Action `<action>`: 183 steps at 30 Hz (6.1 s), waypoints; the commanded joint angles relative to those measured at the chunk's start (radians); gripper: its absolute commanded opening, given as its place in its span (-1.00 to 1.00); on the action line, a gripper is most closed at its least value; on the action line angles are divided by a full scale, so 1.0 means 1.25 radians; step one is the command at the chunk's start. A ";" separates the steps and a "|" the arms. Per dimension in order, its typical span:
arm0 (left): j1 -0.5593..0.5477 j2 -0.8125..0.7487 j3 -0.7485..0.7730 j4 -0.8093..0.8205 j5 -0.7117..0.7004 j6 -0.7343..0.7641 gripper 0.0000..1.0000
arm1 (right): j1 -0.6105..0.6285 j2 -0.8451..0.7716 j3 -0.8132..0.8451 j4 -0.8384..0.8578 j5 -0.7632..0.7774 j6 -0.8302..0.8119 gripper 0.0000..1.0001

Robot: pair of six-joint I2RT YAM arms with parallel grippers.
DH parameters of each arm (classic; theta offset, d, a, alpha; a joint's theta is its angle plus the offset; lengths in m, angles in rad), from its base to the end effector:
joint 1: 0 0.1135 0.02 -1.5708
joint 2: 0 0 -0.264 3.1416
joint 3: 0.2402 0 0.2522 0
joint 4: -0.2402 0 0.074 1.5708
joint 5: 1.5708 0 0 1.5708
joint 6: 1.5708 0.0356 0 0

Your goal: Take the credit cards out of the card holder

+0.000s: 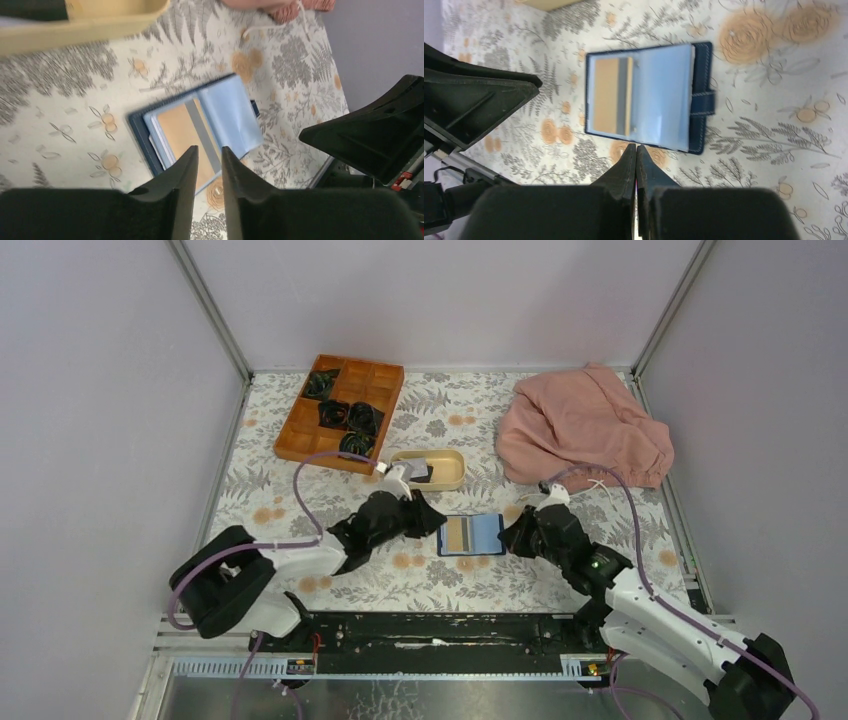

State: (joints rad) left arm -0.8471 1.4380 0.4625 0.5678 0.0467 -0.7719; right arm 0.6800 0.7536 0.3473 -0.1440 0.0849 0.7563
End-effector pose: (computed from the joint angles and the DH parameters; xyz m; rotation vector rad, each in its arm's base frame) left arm 0.1793 -0.2054 0.1626 0.1138 2.1459 -1.0572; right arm 0.1337 0.1042 0.1952 0.1371 2.2104 0.7445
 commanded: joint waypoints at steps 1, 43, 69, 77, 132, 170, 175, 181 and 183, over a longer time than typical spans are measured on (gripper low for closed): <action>0.038 -0.062 -0.014 0.024 -0.005 0.015 -0.15 | -0.003 0.057 0.085 0.008 -0.020 -0.049 -1.00; 0.062 0.144 -0.078 0.192 0.087 -0.038 -0.78 | -0.009 0.584 0.138 0.321 -0.149 -0.059 -1.00; 0.063 0.098 -0.079 0.135 0.053 -0.014 -0.74 | -0.009 0.633 0.130 0.388 -0.223 -0.048 -1.00; 0.071 0.076 -0.084 0.122 0.046 -0.009 -0.73 | -0.009 0.645 0.112 0.401 -0.212 -0.039 -1.00; 0.010 0.180 0.058 0.172 0.136 -0.046 -0.25 | -0.009 0.163 0.010 0.253 0.013 -0.059 -0.39; -0.006 0.177 -0.006 0.235 0.089 -0.059 0.12 | -0.009 0.450 -0.034 0.358 -0.016 -0.028 -1.00; 0.005 0.217 -0.020 0.280 0.104 -0.075 0.12 | -0.010 0.467 -0.043 0.377 -0.026 -0.016 -1.00; 0.009 0.213 -0.043 0.277 0.063 -0.083 0.12 | -0.009 0.474 -0.044 0.381 -0.032 -0.019 -1.00; 0.008 0.204 -0.042 0.264 0.052 -0.077 0.12 | -0.009 0.480 -0.045 0.389 -0.036 -0.019 -1.00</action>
State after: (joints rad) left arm -0.8433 1.7130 0.4294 0.8825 0.1623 -0.8799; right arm 0.6655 1.3140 0.3202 0.4084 0.0322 0.7422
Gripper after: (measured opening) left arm 0.560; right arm 0.011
